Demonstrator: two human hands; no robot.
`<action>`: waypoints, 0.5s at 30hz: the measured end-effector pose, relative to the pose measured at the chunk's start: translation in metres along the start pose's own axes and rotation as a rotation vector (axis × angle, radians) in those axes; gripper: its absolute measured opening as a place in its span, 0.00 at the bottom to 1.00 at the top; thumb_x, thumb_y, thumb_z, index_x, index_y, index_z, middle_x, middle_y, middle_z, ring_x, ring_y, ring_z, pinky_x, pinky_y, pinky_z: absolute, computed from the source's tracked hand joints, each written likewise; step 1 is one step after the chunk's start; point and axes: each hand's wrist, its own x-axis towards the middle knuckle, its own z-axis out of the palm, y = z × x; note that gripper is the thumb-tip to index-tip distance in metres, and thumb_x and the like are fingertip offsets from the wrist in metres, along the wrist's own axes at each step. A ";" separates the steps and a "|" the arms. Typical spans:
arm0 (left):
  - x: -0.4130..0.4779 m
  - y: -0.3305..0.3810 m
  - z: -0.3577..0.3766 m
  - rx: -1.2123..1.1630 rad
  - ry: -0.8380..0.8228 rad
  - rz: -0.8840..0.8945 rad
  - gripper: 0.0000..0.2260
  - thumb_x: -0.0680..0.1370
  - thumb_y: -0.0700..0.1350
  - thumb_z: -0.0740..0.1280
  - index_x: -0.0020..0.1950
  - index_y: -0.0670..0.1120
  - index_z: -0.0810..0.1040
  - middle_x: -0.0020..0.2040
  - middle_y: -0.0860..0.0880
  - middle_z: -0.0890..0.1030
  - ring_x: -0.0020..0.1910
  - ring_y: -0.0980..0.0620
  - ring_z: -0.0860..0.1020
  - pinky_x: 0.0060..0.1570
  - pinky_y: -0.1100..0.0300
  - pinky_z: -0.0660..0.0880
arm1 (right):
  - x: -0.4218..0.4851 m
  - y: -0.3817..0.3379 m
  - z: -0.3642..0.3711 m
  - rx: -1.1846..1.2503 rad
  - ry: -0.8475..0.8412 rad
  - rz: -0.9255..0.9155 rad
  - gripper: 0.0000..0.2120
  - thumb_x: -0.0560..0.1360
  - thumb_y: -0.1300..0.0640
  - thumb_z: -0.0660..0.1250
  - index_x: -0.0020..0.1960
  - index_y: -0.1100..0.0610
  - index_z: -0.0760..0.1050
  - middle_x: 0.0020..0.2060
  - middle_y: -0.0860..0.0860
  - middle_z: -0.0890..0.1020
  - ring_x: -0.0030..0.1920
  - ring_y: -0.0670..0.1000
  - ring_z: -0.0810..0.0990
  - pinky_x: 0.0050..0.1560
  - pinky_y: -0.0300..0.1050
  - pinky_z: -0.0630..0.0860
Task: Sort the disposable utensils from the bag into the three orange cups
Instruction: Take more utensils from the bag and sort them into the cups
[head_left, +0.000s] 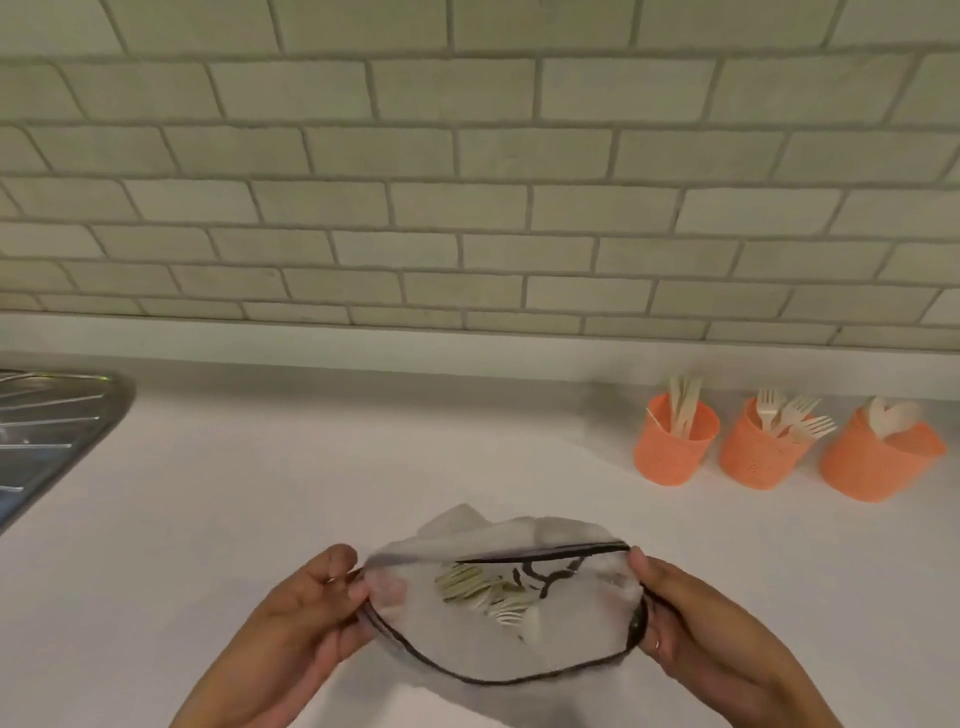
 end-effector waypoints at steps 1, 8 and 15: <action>-0.001 0.006 -0.005 -0.024 0.042 0.061 0.12 0.79 0.32 0.55 0.58 0.39 0.74 0.58 0.35 0.77 0.60 0.43 0.76 0.64 0.52 0.71 | 0.000 -0.002 0.003 0.125 -0.065 0.043 0.27 0.53 0.57 0.82 0.48 0.68 0.82 0.47 0.62 0.84 0.42 0.55 0.85 0.36 0.44 0.83; 0.016 -0.003 -0.017 -0.539 0.026 -0.092 0.22 0.60 0.30 0.65 0.52 0.39 0.81 0.50 0.42 0.84 0.41 0.45 0.84 0.38 0.51 0.81 | 0.014 -0.001 0.011 0.197 -0.289 0.095 0.39 0.57 0.49 0.81 0.61 0.69 0.74 0.60 0.65 0.78 0.58 0.62 0.80 0.54 0.54 0.79; 0.011 -0.005 -0.002 0.509 0.414 -0.001 0.26 0.56 0.53 0.81 0.52 0.50 0.81 0.35 0.54 0.79 0.35 0.54 0.77 0.36 0.65 0.72 | 0.023 0.019 0.002 -0.412 0.225 -0.301 0.26 0.54 0.64 0.81 0.45 0.60 0.72 0.39 0.53 0.84 0.35 0.48 0.82 0.32 0.37 0.77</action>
